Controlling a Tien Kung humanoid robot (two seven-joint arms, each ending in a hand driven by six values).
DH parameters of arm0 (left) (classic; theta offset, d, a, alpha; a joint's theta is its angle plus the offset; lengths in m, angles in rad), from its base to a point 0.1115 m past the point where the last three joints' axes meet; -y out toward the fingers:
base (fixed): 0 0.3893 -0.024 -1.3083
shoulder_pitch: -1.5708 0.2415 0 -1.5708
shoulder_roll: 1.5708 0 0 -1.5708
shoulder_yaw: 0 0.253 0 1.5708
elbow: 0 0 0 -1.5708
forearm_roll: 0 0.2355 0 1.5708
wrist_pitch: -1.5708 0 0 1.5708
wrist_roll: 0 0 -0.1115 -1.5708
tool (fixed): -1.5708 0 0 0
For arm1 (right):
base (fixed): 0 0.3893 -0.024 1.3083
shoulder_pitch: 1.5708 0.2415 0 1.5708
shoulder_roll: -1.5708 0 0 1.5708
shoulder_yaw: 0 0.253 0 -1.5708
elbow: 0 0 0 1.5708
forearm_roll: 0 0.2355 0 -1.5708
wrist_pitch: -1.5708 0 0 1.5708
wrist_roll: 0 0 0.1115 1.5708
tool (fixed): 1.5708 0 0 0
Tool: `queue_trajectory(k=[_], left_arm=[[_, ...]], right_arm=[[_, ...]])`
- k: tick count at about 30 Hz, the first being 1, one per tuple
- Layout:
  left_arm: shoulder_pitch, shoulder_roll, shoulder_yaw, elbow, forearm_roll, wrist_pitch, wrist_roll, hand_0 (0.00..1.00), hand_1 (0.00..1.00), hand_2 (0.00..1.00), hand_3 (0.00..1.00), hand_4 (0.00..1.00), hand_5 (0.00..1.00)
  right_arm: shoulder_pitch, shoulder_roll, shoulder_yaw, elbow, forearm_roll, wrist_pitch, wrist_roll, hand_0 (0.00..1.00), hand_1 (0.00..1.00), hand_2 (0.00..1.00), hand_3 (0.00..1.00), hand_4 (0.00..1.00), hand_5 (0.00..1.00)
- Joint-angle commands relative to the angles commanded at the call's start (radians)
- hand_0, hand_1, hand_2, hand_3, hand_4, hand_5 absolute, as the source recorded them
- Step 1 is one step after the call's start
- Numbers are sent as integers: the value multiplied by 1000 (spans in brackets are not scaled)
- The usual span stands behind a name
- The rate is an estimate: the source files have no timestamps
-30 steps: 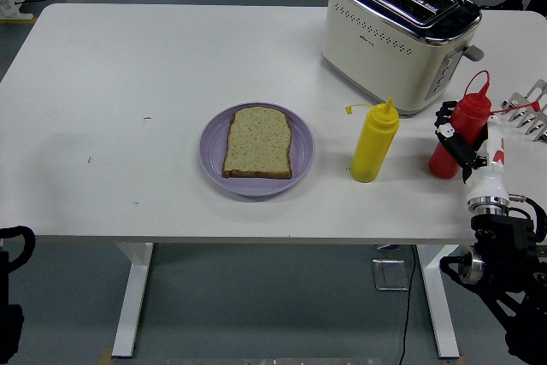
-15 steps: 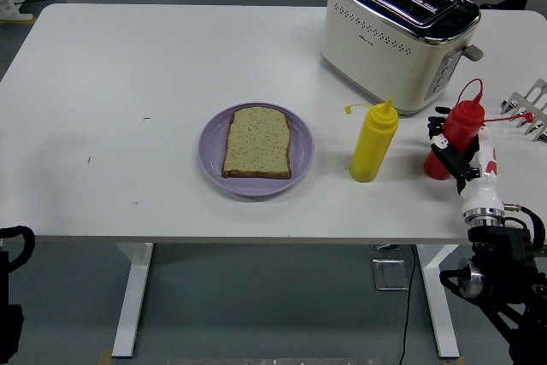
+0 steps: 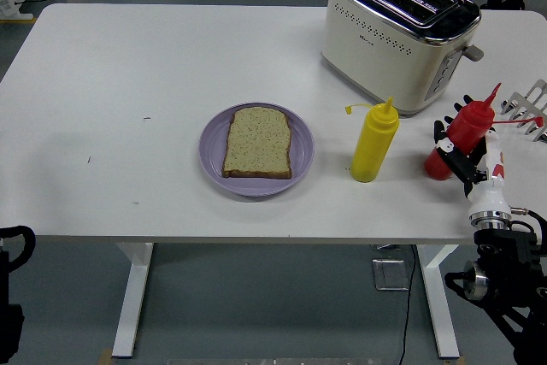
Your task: Pick up the cup,pour liquid into bread,place the cup on the desk
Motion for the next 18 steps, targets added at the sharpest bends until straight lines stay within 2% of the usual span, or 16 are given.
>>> queue_trajectory(k=[18], left_arm=[[5,0,7,0,0,0,-1,780,728,730,685,572,998]], right_arm=[[-21,-7,-9,5,-57,-25,0,889,828,937,980,740,188]])
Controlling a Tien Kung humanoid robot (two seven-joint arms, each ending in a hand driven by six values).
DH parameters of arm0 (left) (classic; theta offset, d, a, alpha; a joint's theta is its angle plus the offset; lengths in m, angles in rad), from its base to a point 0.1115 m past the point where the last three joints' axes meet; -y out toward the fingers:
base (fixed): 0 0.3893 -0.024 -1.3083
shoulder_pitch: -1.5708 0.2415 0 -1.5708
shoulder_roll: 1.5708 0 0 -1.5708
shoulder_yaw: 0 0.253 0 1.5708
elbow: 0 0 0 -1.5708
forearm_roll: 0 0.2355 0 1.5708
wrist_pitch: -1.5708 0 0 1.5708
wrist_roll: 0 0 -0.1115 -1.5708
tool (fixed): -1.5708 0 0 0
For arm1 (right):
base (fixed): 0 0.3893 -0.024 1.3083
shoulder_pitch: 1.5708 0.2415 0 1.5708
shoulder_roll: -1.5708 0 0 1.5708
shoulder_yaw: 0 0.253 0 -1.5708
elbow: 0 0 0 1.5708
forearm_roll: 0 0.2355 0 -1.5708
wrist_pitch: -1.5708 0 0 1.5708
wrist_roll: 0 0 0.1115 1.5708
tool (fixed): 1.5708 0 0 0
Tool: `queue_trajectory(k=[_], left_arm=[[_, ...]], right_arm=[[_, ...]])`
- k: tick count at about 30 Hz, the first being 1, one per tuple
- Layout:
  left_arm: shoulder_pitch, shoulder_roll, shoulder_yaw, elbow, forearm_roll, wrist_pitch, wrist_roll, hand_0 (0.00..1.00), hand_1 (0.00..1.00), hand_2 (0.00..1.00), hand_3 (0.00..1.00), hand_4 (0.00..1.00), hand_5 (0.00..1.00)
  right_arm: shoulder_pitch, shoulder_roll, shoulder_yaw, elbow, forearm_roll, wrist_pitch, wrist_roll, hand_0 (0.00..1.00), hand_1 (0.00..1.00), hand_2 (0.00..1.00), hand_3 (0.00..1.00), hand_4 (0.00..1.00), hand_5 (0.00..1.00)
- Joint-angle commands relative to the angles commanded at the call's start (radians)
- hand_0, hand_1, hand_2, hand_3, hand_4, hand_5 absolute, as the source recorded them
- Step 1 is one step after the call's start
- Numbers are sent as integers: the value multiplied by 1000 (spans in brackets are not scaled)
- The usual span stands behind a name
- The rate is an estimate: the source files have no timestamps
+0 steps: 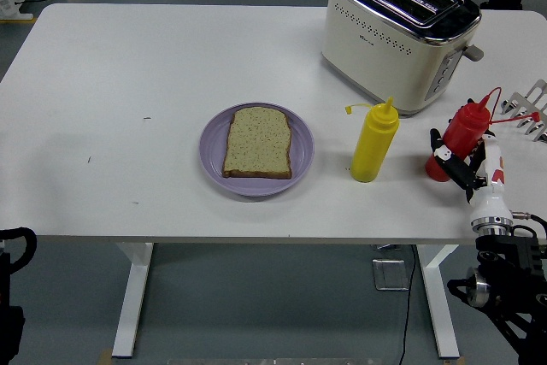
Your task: Pick up the cup,pour liquid into bread,place the cup on the desk
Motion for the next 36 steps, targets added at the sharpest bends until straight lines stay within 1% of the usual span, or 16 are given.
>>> queue_trajectory(k=[4,5,10,11,22,23,29,34,36], left_arm=[[0,0,0,0,0,0,0,780,728,730,685,572,998],[0,0,0,0,0,0,0,782,728,730,685,573,998],[-1,0,-2,-1,0,0,0,782,728,730,685,573,998],[-1,0,-2,-1,0,0,0,783,730,730,685,573,998],[-4,0,-5,-1,0,-1,-1,785,731,731,685,574,998],[-5,0,-5,-1,0,-1,-1,786,731,731,685,573,998],[-6,0,-6,-1,0,0,-1,786,733,732,685,573,998],[-7,0,-6,-1,0,0,-1,786,733,732,685,573,998],[-7,0,-5,-1,0,0,-1,787,734,733,686,574,998]], right_arm=[[-7,1,11,1,-10,-2,0,889,828,937,980,740,188],[-8,2,15,0,-11,-1,0,920,858,979,998,772,146],[-17,-1,32,0,-14,10,0,920,858,979,998,772,146],[-19,-2,35,2,-15,13,0,942,886,993,998,786,128],[-47,-16,50,33,-51,47,-26,945,891,996,998,785,134],[-50,-17,50,35,-54,49,-29,956,907,998,998,783,139],[-75,-19,66,52,-60,51,-32,956,911,998,998,786,142],[-107,-25,91,81,-81,53,-34,956,911,998,998,786,142],[-123,-28,103,94,-96,56,-39,956,910,998,998,802,142]])
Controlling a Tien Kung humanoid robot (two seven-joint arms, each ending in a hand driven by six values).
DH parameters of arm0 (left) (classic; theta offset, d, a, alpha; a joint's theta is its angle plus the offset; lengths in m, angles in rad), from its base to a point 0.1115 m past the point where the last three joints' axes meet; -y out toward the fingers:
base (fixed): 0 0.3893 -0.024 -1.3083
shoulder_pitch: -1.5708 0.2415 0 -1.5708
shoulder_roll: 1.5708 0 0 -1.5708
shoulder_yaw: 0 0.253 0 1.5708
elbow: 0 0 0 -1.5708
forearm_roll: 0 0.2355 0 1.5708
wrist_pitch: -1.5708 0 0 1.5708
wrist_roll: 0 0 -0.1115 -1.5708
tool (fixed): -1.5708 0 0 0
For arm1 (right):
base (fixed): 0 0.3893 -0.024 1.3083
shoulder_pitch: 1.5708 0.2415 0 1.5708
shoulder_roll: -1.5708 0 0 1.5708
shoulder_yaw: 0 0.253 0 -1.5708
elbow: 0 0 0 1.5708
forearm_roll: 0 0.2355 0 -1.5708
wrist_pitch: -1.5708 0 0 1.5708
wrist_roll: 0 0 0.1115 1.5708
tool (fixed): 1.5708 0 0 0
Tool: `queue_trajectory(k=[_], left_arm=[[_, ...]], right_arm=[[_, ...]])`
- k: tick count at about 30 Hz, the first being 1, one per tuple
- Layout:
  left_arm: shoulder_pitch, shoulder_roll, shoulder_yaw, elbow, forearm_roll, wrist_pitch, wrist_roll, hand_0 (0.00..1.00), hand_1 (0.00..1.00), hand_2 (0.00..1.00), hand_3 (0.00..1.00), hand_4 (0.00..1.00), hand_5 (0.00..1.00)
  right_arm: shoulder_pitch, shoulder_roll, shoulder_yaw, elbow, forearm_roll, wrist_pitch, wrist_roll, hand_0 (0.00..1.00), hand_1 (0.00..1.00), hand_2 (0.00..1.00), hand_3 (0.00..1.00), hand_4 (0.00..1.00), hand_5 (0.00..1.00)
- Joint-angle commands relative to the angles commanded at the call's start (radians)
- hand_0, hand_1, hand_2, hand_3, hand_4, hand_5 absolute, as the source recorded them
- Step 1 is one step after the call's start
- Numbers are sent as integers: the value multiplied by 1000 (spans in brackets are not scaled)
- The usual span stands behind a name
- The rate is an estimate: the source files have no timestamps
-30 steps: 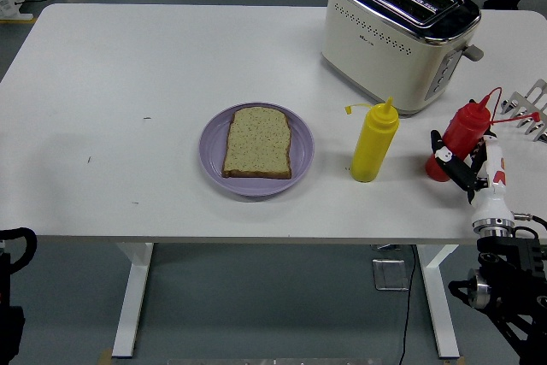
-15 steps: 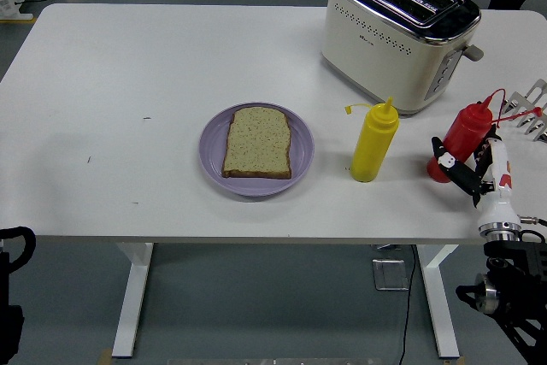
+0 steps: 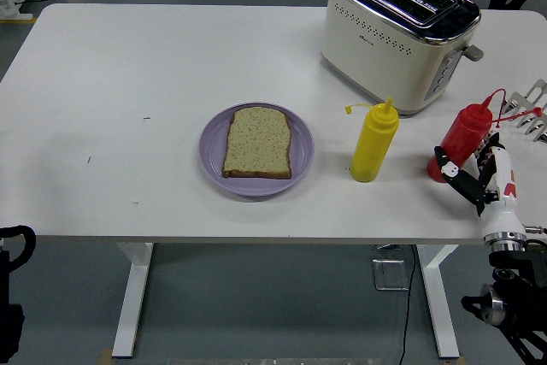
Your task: Pick up the cup,pour liquid into bread,place the cup on the desk
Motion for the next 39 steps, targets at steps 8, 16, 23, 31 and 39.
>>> queue_trajectory(k=[8,16,23,31,39], left_arm=[[0,0,1,0,0,0,0,787,734,732,686,574,998],[-3,0,1,0,0,0,0,787,733,733,686,574,998],[-4,0,1,-1,-1,0,-1,787,734,733,686,573,998],[-4,0,3,-2,-1,0,-1,786,733,732,686,572,998],[-3,0,8,-2,-1,0,-1,786,733,733,686,572,998]], right_arm=[[-58,-20,28,41,-21,16,-16,953,909,998,998,810,149],[-121,-39,69,96,-33,26,-26,955,904,998,998,813,153],[-171,-49,128,144,-46,25,-31,941,898,985,998,824,179],[-228,-60,209,200,-36,27,-36,939,892,985,998,821,179],[-276,-57,320,289,140,80,-24,888,848,940,965,805,172]])
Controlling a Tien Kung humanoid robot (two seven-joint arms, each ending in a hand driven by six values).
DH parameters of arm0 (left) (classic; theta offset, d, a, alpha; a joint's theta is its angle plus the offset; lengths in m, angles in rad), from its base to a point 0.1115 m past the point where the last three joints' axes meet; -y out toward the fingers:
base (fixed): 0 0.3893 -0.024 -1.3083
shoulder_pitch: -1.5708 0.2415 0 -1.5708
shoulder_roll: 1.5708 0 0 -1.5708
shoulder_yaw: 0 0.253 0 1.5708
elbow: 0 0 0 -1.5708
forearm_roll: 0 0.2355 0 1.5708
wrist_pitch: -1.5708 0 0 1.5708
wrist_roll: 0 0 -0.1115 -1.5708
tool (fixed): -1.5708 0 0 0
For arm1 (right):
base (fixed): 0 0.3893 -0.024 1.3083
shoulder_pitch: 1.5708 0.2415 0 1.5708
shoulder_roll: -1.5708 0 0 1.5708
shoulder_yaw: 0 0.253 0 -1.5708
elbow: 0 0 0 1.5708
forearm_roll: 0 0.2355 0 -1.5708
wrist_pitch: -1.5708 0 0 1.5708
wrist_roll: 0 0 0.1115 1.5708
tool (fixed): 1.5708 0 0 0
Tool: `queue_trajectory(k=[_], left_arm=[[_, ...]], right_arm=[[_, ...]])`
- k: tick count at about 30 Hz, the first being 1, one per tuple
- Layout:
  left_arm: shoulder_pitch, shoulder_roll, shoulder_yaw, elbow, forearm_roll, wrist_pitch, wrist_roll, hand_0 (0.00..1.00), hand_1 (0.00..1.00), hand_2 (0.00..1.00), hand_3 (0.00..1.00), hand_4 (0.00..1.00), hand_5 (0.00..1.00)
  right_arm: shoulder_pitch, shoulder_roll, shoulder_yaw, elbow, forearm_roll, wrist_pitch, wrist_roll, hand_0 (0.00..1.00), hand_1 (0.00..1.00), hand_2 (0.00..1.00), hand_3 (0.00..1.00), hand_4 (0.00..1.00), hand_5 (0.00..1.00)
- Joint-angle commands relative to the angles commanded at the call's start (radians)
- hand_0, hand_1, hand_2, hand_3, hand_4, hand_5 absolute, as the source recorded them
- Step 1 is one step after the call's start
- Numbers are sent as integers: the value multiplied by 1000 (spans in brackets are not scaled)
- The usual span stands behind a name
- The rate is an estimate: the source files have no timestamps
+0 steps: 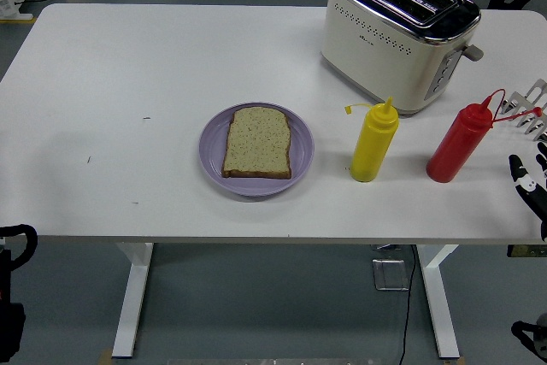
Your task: Pick up the cup,pour liquid into bread,place the cup on the desk
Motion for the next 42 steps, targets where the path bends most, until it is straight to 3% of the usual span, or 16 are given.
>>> queue_trajectory(k=[1,2,7,8,9,13,14,25,26,42], left_arm=[[0,0,0,0,0,0,0,786,733,733,686,572,998],[0,0,1,0,0,0,0,786,733,732,686,574,998],[1,0,4,0,0,0,0,786,733,732,686,574,998],[2,0,4,0,0,0,0,786,732,732,685,573,998],[3,0,3,0,0,1,0,786,732,732,685,573,998],[5,0,3,0,1,0,0,786,732,732,685,573,998],[5,0,3,0,1,0,0,786,732,732,686,573,998],[8,0,2,-1,1,-1,1,784,732,732,687,573,998],[7,0,2,-1,2,-1,1,782,731,731,689,573,998],[3,0,-3,-1,2,-1,0,783,731,731,689,574,998]], right_arm=[[-1,0,11,6,29,11,-1,888,848,940,965,805,172],[-2,1,33,14,72,32,-9,834,788,844,859,718,174],[1,6,130,31,272,151,-71,834,788,844,859,718,174],[4,7,152,34,311,180,-93,809,766,789,812,633,261],[8,7,170,34,355,203,-111,809,766,789,812,633,261],[30,10,221,20,492,257,-165,809,766,789,812,633,261],[39,12,232,13,512,264,-178,800,757,775,795,600,319],[111,52,291,-28,555,281,-259,787,744,762,776,584,357],[117,60,295,-32,552,286,-264,776,735,749,762,567,396],[126,77,327,-45,506,316,-375,773,729,744,762,560,421]])
